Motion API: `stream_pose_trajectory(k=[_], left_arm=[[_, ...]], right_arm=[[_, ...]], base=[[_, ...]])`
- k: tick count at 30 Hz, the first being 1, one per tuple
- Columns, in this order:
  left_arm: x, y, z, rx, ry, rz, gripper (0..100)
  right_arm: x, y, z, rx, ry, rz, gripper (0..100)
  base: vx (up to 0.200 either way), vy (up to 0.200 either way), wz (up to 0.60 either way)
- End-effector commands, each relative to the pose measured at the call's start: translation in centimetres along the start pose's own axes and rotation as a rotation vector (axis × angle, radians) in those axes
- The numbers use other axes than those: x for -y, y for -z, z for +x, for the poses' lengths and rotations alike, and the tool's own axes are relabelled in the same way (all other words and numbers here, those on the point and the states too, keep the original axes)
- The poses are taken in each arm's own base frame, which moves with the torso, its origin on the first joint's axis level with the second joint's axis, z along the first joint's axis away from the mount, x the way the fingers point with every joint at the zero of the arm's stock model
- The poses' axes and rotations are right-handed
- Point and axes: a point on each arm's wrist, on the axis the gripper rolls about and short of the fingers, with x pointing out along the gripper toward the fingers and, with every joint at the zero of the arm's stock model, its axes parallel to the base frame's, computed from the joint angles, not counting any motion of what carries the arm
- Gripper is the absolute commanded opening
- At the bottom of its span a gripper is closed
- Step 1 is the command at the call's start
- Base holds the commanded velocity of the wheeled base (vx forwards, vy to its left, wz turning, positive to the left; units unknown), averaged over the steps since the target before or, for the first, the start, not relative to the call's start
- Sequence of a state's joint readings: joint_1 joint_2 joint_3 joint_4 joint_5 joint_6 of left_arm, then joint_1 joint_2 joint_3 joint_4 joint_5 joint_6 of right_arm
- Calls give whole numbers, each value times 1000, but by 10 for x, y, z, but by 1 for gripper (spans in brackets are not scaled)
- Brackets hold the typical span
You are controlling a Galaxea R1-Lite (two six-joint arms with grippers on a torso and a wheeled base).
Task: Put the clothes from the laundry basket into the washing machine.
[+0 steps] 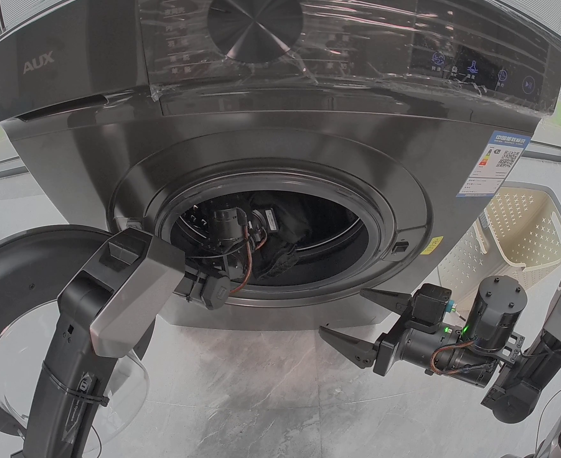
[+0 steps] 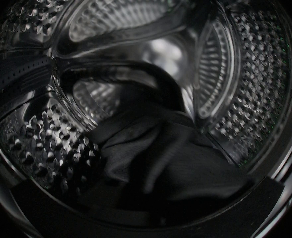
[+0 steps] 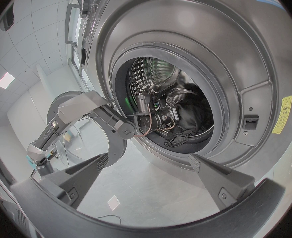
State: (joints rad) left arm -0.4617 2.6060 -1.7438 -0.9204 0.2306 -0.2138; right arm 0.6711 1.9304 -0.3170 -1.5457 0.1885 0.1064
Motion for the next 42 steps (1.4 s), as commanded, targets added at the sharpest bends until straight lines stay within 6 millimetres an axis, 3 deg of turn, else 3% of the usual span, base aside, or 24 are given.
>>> stream_pose_trajectory(k=[1,8,11,20,30,35,36,39,42], left_arm=[[20,-25,-36,-66,77,12,100],[23,-46,-78,-221,138,41,100],[26,-46,-88,-268,152,58,100],[34,-20,-118,-399,223,130,100],[43,-58,-123,-320,304,98,100],[39,-42,-118,-345,290,101,100],[37,-26,-110,-354,281,104,100],[35,-6,-96,-340,277,101,100],[32,5,-87,-337,270,100,100]], right_arm=[[0,1,0,-4,-1,2,100],[0,0,1,0,-1,1,100],[0,1,1,-4,-1,2,100],[0,2,1,-7,0,2,100],[0,2,1,-6,0,4,100],[0,1,2,-3,-2,1,100],[0,2,1,-6,-2,2,100],[-1,3,1,-9,-3,4,100],[-1,3,1,-10,-5,4,100]], base=[[0,0,0],[0,0,0],[0,0,0],[0,0,0],[0,0,0],[0,0,0],[0,0,0],[0,0,0],[0,0,0]])
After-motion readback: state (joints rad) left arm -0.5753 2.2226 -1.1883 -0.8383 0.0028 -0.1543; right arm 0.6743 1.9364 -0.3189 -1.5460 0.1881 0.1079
